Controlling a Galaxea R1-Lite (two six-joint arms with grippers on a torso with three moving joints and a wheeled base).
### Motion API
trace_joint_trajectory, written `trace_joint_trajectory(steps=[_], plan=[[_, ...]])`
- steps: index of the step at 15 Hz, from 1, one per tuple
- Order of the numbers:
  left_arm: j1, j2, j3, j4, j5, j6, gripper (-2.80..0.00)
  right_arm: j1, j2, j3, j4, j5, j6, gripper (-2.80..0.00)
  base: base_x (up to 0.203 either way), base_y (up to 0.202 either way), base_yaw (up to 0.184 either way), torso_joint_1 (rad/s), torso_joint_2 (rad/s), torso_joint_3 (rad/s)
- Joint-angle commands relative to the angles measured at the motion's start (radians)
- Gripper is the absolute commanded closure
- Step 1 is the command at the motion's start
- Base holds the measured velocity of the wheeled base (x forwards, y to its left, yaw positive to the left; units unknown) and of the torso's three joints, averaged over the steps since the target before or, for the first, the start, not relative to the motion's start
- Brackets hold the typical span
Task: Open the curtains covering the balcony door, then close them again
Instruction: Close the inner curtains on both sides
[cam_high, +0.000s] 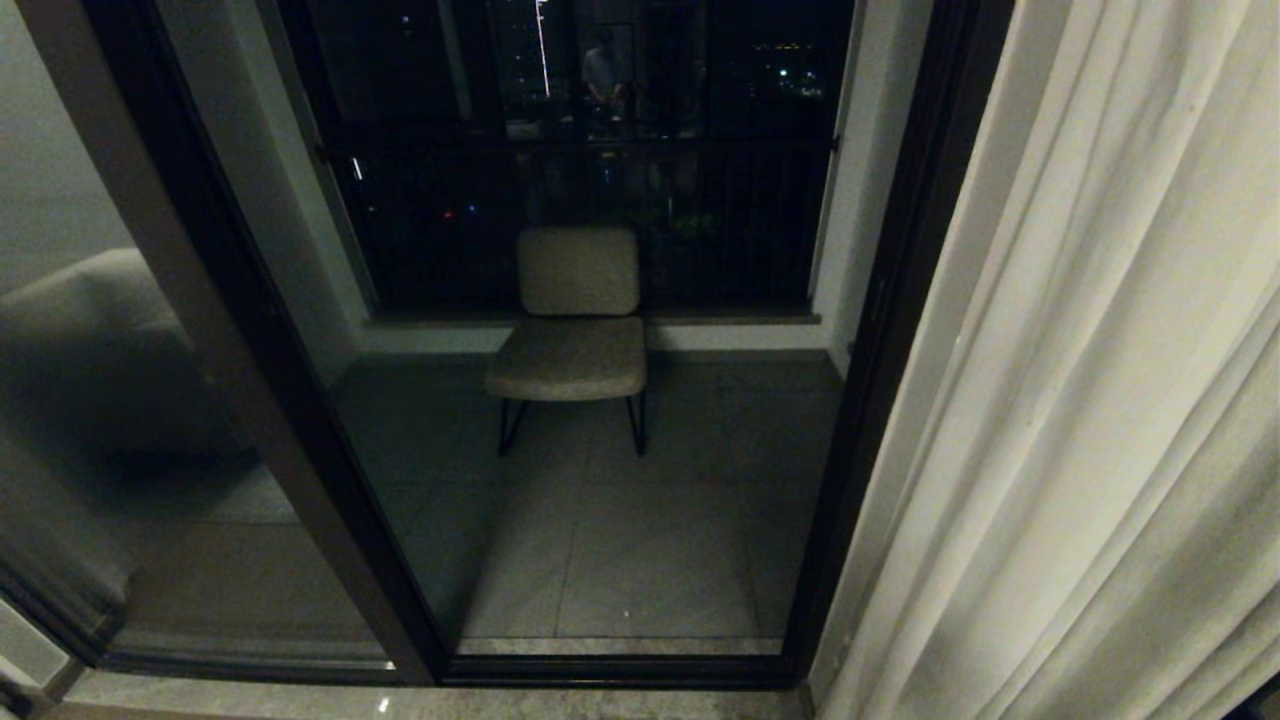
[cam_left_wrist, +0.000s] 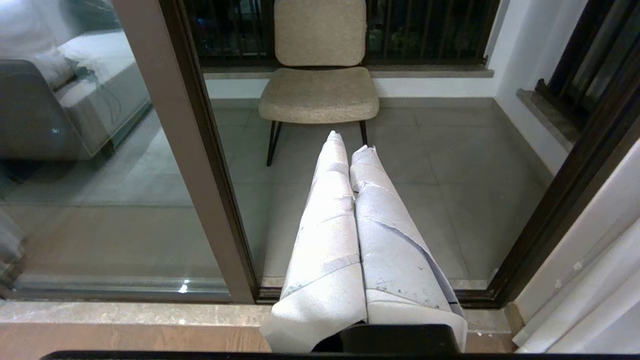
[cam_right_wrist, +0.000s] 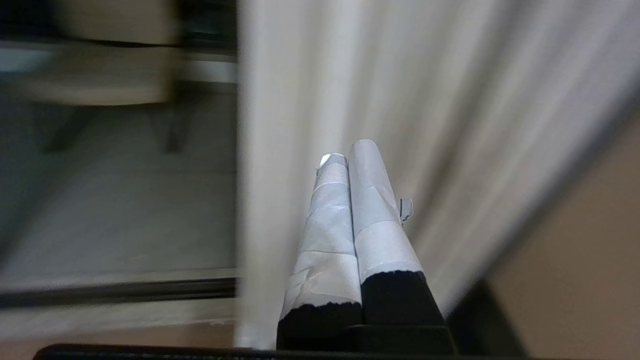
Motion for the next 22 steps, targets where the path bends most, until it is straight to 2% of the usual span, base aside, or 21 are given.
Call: trace_joint_trajectory(steps=[1,5,22], plan=[[0.0,0.0,0.0,0.0,0.0,-0.001,0.0,0.001,-0.014,0.055,-0.018,0.168,-0.007,0.0,0.0,0.0,0.0,0.0,0.0,0.0],[0.0,0.0,0.0,0.0,0.0,-0.001,0.0,0.001,-0.014,0.06,-0.038,0.152,0.064,0.0,0.0,0.0,0.0,0.0,0.0,0.0],[0.0,0.0,0.0,0.0,0.0,-0.001,0.0,0.001,-0.014,0.059,-0.04,0.151,0.067,0.0,0.0,0.0,0.0,0.0,0.0,0.0]])
